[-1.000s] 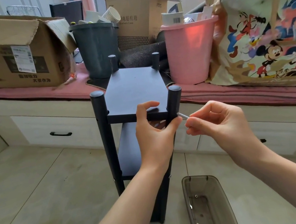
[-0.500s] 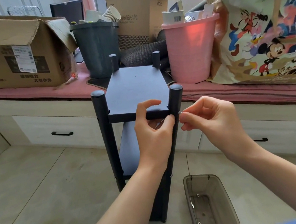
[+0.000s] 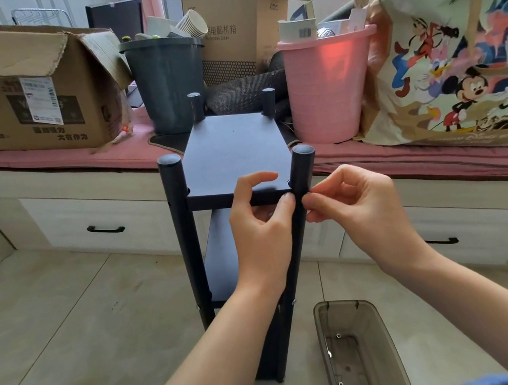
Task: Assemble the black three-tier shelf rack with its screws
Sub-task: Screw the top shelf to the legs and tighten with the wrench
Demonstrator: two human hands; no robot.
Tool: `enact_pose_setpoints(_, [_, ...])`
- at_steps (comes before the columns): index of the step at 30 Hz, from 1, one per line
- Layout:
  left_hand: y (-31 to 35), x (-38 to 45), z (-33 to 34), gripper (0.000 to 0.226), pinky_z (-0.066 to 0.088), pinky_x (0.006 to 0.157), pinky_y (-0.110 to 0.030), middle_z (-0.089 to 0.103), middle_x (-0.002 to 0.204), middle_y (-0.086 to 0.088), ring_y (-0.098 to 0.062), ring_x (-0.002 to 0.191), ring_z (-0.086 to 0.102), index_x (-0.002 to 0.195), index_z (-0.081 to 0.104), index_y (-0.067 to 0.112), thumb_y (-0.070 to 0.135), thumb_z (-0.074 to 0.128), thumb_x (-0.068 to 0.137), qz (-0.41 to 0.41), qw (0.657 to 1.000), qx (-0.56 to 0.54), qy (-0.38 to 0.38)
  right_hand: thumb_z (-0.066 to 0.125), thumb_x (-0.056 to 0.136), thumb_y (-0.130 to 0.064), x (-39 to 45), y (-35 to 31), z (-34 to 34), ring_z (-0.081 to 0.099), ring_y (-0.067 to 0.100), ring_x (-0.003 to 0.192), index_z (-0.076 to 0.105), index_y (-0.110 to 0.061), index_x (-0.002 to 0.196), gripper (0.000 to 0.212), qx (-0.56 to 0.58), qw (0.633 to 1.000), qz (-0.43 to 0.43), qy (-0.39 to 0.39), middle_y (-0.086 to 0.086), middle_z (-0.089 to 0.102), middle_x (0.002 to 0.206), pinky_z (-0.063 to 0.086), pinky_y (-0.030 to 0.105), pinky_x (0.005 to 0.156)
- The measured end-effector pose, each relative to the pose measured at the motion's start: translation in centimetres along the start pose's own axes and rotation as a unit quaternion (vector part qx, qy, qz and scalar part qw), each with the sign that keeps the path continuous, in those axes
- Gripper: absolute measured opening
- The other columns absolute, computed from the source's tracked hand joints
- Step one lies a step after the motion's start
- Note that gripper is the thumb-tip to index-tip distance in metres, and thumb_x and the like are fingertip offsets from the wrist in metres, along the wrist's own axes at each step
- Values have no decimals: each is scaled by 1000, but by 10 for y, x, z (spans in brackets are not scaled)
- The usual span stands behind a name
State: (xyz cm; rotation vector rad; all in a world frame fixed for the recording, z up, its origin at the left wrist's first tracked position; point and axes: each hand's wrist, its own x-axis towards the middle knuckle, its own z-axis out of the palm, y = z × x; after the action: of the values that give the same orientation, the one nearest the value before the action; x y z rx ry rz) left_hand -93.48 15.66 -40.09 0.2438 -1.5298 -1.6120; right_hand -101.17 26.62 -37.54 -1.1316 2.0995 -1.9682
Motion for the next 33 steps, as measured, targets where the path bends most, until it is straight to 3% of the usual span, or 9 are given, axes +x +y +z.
enact_pose_setpoints(11, [-2, -1, 2, 30, 49, 67, -9, 66, 74, 22, 2, 74, 66, 109, 60, 23, -2, 66, 93, 8, 1000, 5, 5, 80, 80, -9, 2, -2, 0, 72, 21, 62, 65, -5, 77, 16, 11, 1000, 18, 6, 6, 73, 70, 56, 24, 61])
enact_pose_setpoints(16, [-3, -1, 2, 28, 49, 68, -9, 65, 74, 23, 3, 74, 66, 110, 61, 21, -1, 67, 93, 11, 1000, 8, 7, 77, 83, -9, 2, -1, 3, 69, 16, 63, 65, 0, 83, 15, 90, 992, 88, 11, 10, 74, 75, 56, 24, 64])
enact_pose_setpoints(23, [-4, -1, 1, 28, 51, 70, -10, 65, 76, 20, 1, 76, 67, 109, 61, 22, -1, 67, 93, 8, 1000, 1, 8, 81, 79, -10, 5, -1, 1, 69, 18, 63, 62, -6, 75, 20, -3, 1000, 21, 9, 8, 72, 72, 55, 23, 63])
enact_pose_setpoints(29, [-5, -1, 1, 29, 50, 69, -9, 66, 76, 22, 2, 76, 67, 108, 61, 24, 0, 67, 93, 11, 1000, 4, 10, 83, 77, -20, 6, 1, 0, 66, 15, 62, 66, -7, 78, 21, -18, 999, 43, 22, 6, 71, 71, 58, 27, 63])
enact_pose_setpoints(33, [-6, 0, 1, 29, 50, 71, -10, 66, 77, 22, 2, 77, 67, 109, 60, 23, 0, 67, 93, 13, 1000, 9, 12, 80, 80, -23, 4, 2, 2, 64, 10, 61, 67, -6, 80, 22, 20, 996, 81, 20, 3, 71, 71, 54, 21, 60])
